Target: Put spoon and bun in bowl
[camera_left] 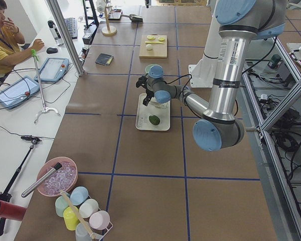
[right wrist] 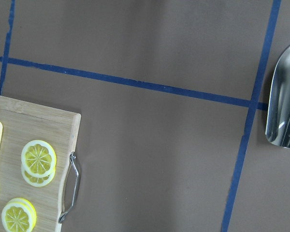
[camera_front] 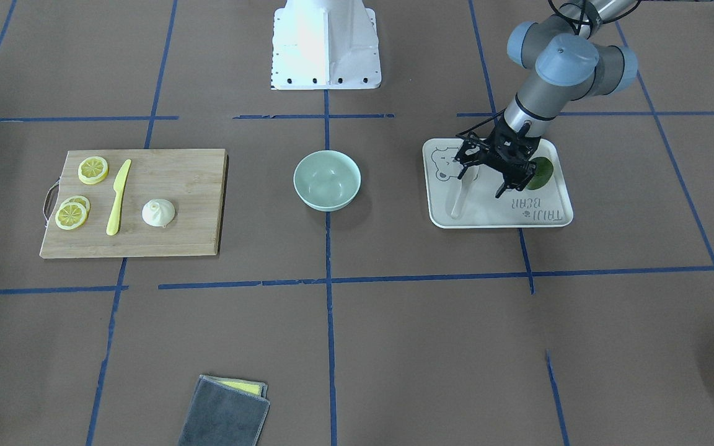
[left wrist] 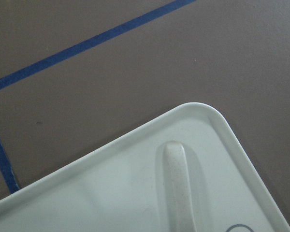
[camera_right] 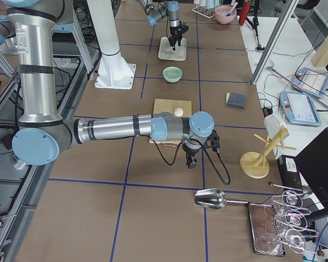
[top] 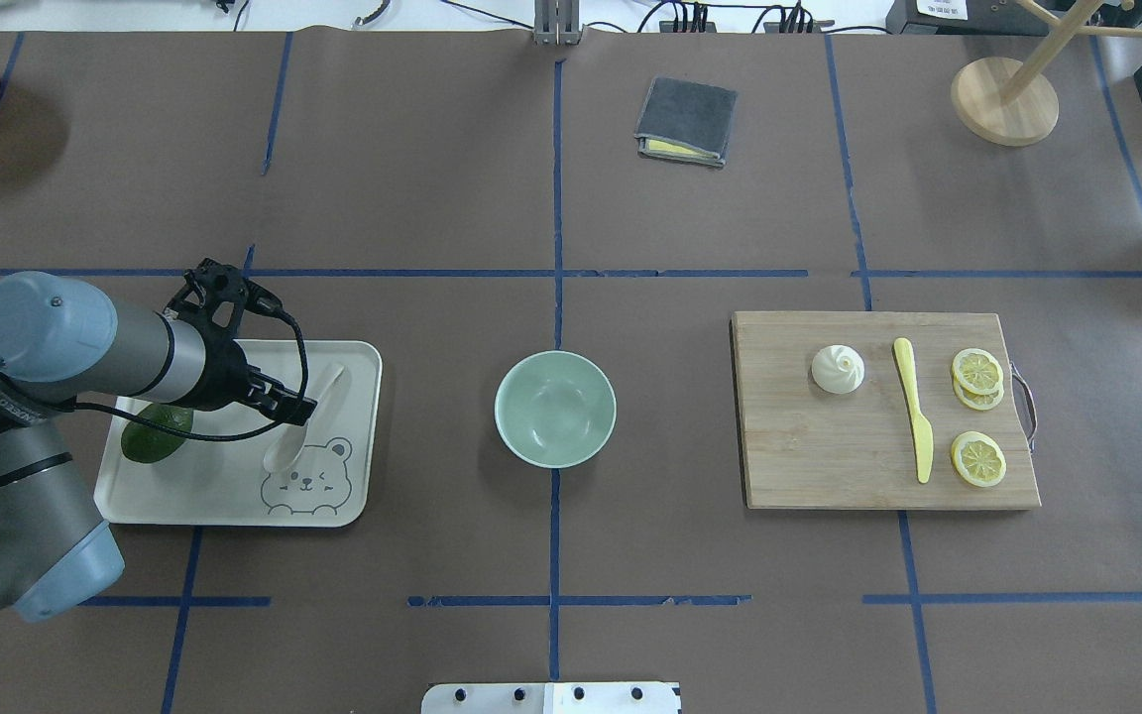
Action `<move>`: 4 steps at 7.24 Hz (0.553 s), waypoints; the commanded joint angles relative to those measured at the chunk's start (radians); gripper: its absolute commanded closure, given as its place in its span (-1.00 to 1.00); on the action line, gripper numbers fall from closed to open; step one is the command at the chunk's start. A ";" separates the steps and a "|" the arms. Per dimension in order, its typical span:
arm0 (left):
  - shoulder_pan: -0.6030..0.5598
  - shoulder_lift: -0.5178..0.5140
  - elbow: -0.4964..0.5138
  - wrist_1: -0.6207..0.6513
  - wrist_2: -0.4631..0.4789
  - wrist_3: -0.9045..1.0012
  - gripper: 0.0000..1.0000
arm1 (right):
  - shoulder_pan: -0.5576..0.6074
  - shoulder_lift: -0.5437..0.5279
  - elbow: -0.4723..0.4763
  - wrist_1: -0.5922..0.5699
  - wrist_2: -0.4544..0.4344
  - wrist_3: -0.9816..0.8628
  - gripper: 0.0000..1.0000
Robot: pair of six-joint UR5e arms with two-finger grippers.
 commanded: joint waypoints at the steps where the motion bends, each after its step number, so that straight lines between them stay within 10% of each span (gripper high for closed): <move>1: 0.024 -0.025 0.033 0.001 0.046 -0.002 -0.65 | -0.006 0.000 -0.001 0.000 -0.002 0.001 -1.00; 4: 0.033 -0.032 0.044 0.001 0.040 -0.002 -0.46 | -0.009 0.000 -0.003 0.000 -0.002 0.003 -1.00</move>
